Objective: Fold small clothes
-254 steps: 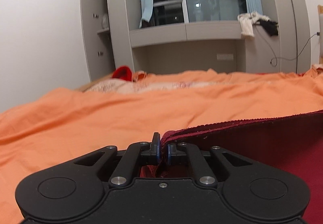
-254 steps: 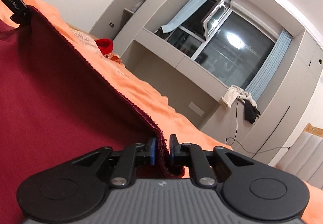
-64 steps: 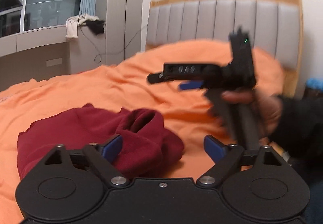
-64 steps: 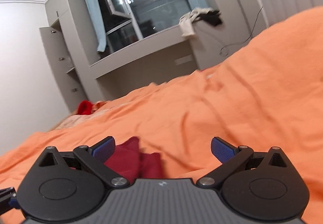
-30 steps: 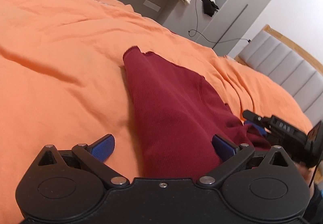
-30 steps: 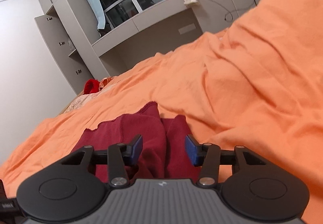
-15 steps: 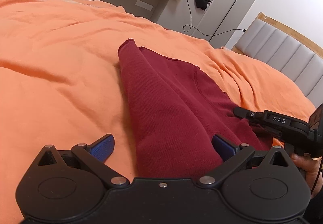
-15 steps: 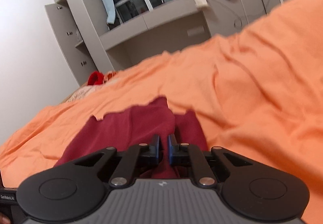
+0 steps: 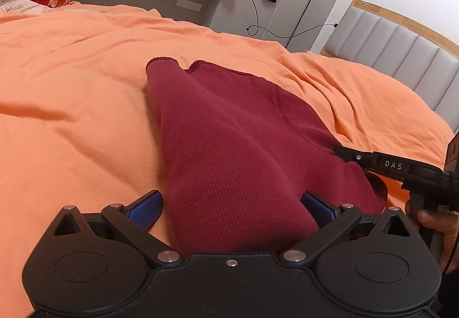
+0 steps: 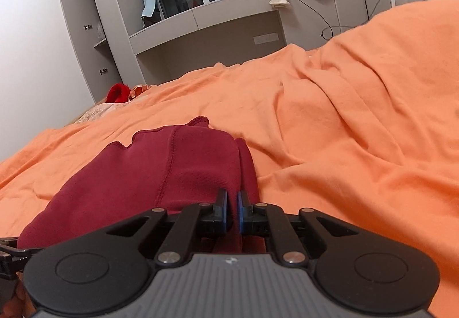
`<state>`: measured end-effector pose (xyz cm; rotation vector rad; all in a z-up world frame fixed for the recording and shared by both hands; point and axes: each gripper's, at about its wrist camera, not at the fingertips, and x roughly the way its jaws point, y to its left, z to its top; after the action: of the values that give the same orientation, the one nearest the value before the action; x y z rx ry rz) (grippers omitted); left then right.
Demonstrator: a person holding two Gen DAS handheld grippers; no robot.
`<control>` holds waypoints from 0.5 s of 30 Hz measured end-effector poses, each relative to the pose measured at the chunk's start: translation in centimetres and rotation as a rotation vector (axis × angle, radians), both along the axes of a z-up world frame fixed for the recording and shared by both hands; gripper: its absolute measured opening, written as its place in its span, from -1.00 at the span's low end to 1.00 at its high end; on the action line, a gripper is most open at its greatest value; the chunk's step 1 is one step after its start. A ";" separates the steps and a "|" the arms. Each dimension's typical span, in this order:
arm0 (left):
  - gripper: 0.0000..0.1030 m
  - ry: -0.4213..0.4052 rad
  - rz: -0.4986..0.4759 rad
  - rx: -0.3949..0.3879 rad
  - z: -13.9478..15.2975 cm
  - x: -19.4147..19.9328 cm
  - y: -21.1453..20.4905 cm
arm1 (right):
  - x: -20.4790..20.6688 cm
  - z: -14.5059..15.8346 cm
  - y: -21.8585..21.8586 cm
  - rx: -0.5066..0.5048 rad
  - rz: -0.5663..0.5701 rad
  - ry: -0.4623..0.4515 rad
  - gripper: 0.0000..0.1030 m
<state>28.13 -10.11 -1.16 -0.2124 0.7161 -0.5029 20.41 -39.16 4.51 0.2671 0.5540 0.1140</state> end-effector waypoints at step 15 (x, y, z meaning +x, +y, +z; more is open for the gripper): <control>0.99 -0.011 -0.002 0.017 -0.1 -0.3 -0.3 | -1.6 0.7 0.2 -0.103 0.022 -0.034 -0.92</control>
<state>27.82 -10.44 -1.22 -0.1932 0.7095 -0.4994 18.78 -39.00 5.24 0.1586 0.5273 0.1107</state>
